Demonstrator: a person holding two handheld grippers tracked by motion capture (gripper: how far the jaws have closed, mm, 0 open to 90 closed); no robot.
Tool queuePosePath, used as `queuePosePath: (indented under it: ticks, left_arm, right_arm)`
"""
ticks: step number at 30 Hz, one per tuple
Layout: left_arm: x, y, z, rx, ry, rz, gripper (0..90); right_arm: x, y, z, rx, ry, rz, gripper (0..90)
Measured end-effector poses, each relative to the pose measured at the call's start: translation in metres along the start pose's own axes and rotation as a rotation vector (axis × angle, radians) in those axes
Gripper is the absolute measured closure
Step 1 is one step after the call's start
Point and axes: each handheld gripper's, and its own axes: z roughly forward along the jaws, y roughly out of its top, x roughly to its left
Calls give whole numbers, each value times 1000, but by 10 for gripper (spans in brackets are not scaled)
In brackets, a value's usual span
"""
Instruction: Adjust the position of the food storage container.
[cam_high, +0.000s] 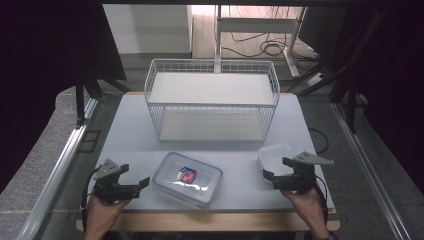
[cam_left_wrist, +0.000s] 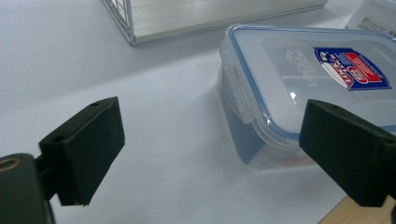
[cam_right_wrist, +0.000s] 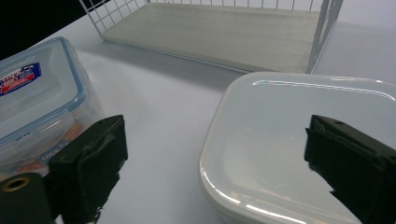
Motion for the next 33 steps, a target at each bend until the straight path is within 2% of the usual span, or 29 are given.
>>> queuePosePath:
  ticks: [3,6,9,13,18,19,21,26,30,33]
  left_arm:
    - [0,-2,0,8,8,19,166]
    - [-1,-3,2,6,-2,29,188]
    - [-1,-4,3,-2,12,49,195]
    - [0,-7,6,13,43,76,190]
    - [-1,-8,8,20,67,111,188]
    - [-3,-8,8,12,78,141,189]
    - [-5,-8,7,8,98,165,189]
    - [-7,-9,10,14,102,178,188]
    - [-7,-9,11,17,100,172,188]
    - [-7,-10,11,18,102,178,188]
  right_arm:
    - [0,0,0,5,0,8,108]
    - [1,1,1,8,4,4,139]
    - [4,1,3,22,3,-13,207]
    - [7,1,3,52,-15,-55,334]
    - [11,5,1,78,-29,-106,580]
    - [12,6,2,87,-24,-112,628]
    - [16,9,3,101,-16,-120,709]
    - [24,16,11,133,5,-187,879]
    - [28,28,22,169,-15,-237,900]
    - [29,38,35,203,-27,-237,900]
